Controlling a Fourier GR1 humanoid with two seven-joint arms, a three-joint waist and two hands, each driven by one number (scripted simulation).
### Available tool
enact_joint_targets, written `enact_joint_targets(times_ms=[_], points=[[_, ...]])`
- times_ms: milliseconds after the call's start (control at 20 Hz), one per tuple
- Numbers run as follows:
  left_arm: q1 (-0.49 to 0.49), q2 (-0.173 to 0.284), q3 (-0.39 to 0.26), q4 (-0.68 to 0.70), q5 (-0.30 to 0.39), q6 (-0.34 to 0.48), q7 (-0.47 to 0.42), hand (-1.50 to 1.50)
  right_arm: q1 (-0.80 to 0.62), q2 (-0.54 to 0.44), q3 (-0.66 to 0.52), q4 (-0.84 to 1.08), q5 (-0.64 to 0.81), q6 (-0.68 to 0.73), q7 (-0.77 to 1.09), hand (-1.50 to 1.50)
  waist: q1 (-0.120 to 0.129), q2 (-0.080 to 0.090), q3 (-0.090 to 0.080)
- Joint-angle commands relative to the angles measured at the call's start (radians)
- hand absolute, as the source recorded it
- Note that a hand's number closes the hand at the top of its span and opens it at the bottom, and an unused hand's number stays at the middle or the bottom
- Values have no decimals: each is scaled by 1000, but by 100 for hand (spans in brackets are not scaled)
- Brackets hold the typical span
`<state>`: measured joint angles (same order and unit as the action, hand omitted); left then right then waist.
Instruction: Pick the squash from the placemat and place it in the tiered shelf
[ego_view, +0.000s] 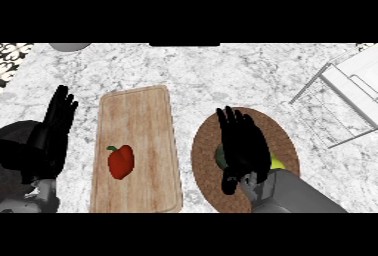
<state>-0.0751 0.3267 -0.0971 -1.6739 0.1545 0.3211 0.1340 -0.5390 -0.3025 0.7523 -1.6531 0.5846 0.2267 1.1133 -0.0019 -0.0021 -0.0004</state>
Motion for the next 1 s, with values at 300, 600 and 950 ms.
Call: enact_joint_targets(times_ms=[300,600,950], points=[[56,-22,35,-23,-33,-39,-32,0,85,79,-85,88,135,29,-37,-150,6,1,0],[-89,-61,75,102,-37,-69,5,0,117,118,-134,73,216,75,-97,-150,0,2,0],[29,-103,55,1,-73,-82,-4,0,123,210,-204,225,282,56,-174,-150,6,2,0]])
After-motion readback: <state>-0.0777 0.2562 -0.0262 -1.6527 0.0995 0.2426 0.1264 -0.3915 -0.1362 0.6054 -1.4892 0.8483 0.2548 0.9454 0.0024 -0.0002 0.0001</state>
